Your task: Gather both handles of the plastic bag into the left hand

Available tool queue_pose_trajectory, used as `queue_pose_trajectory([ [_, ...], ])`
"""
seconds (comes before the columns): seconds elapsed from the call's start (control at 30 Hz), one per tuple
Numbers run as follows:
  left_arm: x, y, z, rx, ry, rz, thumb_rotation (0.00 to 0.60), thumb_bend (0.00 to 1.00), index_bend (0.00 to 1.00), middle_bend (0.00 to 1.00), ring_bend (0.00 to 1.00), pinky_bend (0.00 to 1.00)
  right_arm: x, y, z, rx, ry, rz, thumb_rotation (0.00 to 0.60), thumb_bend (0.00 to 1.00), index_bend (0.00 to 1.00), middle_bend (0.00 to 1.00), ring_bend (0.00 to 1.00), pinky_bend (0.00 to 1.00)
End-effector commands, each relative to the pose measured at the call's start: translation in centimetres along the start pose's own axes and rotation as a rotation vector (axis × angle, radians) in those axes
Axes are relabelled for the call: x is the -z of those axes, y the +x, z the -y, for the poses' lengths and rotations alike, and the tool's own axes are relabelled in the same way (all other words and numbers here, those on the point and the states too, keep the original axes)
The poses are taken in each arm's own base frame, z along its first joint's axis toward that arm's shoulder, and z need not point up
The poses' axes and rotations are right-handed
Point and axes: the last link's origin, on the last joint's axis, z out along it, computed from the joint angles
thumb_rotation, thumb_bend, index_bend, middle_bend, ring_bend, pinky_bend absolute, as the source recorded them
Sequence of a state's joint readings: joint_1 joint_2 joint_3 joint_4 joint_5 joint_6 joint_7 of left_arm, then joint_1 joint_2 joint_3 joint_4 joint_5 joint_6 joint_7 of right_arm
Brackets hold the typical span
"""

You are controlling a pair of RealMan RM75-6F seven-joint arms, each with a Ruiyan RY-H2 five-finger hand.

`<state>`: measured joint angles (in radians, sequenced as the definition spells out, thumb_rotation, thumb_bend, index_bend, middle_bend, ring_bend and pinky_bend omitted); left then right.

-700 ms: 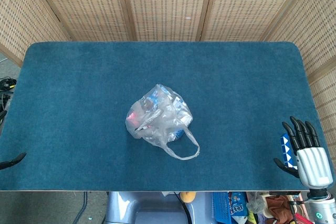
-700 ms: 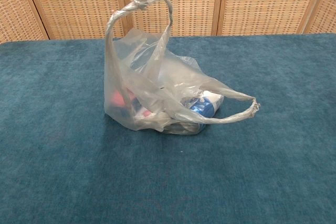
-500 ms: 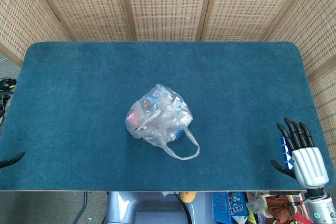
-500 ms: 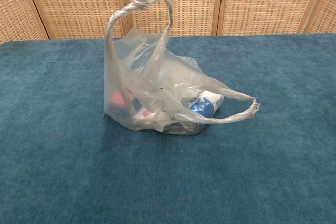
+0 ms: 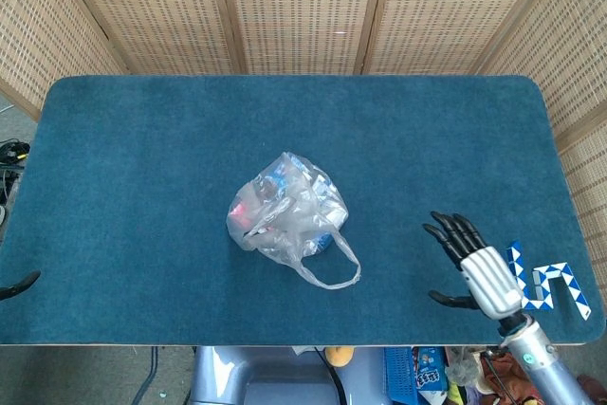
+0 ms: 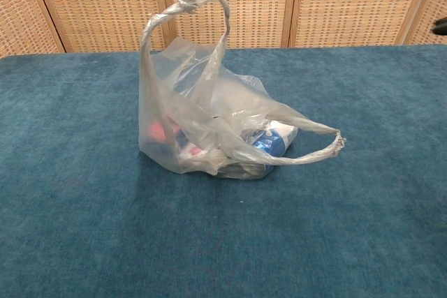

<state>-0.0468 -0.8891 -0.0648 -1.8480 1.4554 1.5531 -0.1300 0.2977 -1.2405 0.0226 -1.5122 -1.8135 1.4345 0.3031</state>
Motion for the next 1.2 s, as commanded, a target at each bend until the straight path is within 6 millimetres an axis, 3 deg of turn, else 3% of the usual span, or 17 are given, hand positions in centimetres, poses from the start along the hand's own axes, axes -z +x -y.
queue_pose_trajectory([
  [0.03,-0.1,-0.1,0.2,0.001,0.005,0.005,0.6,0.08,0.0,0.0,0.0,0.0,-3.1,-2.4,1.1,-0.06,0.091,0.037,0.6,0.0,0.0,0.0,0.0,0.0],
  [0.4,-0.7,-0.5,0.5,-0.004,0.024,0.034,0.6,0.08,0.0,0.0,0.0,0.0,-8.0,-6.5,4.4,-0.08,0.202,0.085,0.6,0.0,0.0,0.0,0.0,0.0],
  [0.63,-0.8,-0.7,0.5,0.0,0.028,0.036,0.6,0.08,0.0,0.0,0.0,0.0,-9.9,-8.7,4.9,-0.12,0.208,0.027,0.6,0.0,0.0,0.0,0.0,0.0],
  [1.2,-1.0,-0.9,0.4,0.01,0.025,0.061,0.6,0.08,0.0,0.0,0.0,0.0,-12.6,-9.3,7.0,-0.405,0.139,-0.12,0.6,0.0,0.0,0.0,0.0,0.0],
])
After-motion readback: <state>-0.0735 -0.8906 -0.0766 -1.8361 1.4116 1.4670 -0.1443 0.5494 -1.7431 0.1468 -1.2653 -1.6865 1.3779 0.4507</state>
